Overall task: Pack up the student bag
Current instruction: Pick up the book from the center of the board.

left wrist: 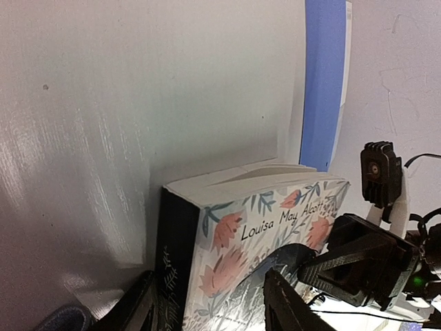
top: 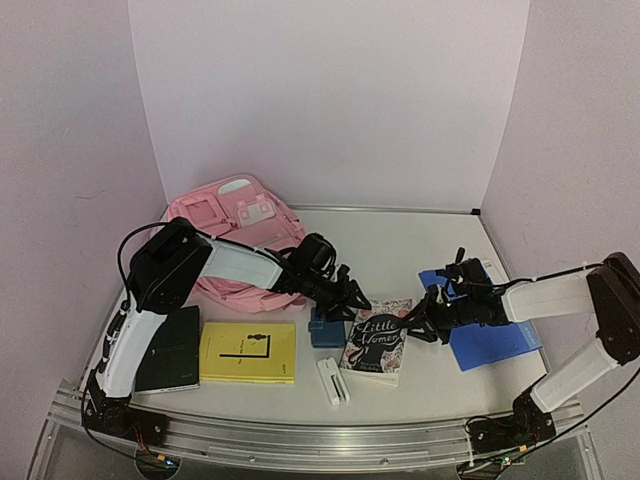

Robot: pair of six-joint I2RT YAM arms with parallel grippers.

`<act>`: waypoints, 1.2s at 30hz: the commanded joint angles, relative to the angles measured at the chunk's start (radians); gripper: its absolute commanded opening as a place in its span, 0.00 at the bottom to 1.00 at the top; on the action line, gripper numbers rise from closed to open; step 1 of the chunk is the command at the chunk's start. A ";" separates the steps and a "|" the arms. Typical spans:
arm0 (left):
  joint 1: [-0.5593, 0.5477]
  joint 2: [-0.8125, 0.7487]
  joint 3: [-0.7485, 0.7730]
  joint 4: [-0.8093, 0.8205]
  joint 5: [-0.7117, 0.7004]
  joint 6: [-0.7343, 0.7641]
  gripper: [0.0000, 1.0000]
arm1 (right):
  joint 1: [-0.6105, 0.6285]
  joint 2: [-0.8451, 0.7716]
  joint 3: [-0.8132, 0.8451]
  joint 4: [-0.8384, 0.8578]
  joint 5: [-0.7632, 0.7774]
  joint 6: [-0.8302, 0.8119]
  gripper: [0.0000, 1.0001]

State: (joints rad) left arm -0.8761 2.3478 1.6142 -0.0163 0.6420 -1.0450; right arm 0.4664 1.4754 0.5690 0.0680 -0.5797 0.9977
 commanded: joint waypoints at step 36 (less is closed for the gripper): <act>0.013 -0.464 -0.192 0.125 0.128 0.287 0.98 | 0.018 -0.389 0.161 0.259 -0.028 -0.051 0.00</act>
State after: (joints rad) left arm -0.8588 1.9041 1.4246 0.0448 0.6798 -0.7922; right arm 0.4828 1.1315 0.6571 0.2280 -0.5513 0.9820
